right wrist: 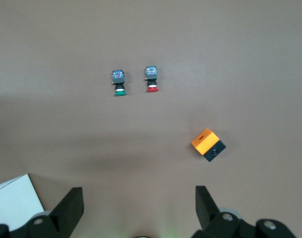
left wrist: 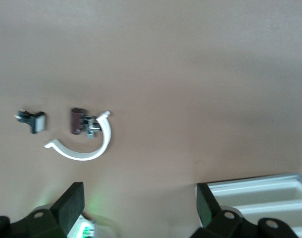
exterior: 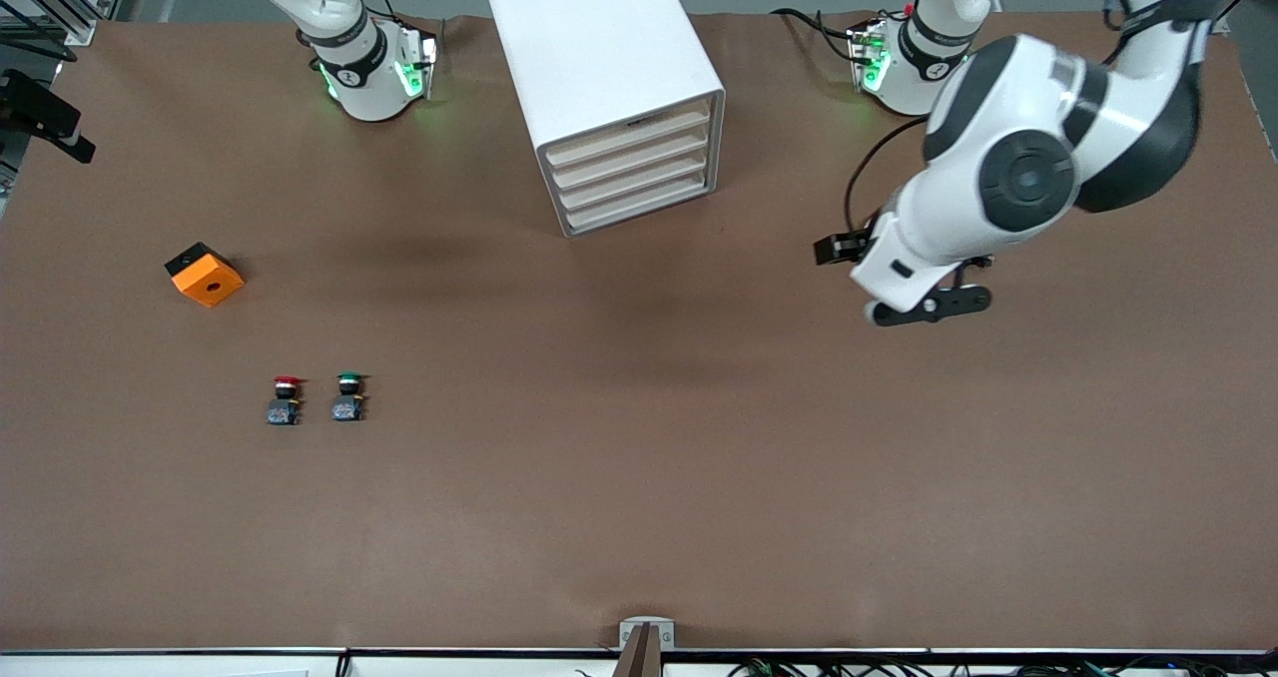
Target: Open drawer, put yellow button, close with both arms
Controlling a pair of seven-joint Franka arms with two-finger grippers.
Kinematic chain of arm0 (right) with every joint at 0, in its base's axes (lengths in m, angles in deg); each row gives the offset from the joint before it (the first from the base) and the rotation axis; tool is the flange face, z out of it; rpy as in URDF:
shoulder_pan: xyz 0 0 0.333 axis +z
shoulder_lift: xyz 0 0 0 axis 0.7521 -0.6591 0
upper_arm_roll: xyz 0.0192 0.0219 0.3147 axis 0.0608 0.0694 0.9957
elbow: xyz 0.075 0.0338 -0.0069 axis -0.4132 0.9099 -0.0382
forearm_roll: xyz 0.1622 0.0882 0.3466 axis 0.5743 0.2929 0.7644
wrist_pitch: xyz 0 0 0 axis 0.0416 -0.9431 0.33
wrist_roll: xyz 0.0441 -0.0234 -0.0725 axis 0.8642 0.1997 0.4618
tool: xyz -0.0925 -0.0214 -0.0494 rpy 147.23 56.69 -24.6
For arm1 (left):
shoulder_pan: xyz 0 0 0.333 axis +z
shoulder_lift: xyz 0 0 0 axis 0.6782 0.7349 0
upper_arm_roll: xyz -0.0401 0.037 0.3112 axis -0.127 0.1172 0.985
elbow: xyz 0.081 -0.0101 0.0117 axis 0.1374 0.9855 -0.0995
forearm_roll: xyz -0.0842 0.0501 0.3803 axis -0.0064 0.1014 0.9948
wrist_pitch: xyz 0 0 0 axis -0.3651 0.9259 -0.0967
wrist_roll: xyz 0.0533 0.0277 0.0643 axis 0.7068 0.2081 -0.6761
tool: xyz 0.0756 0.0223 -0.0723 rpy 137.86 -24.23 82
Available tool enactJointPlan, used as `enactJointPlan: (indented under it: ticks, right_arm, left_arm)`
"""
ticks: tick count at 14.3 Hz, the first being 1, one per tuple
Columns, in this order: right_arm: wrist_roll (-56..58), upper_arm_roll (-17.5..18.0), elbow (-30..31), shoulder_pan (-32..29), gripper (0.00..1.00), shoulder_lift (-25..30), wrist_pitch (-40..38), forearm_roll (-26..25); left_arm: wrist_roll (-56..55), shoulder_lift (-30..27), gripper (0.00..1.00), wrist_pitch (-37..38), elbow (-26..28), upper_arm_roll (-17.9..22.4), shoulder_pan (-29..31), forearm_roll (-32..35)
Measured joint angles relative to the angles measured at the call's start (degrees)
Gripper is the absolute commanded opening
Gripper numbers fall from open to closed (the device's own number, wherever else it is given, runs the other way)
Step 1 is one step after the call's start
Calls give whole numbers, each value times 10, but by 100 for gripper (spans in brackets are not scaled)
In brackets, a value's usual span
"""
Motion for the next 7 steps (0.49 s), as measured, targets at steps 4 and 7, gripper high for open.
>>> enactJointPlan:
  ticks: [4, 7]
  right_arm:
    - [0, 1, 1, 0, 100, 0, 0, 0]
    - [0, 1, 1, 0, 100, 0, 0, 0]
  left_arm:
    - [106, -48, 100, 25, 19, 0, 57, 1]
    - [185, -88, 100, 30, 44, 0, 104, 1]
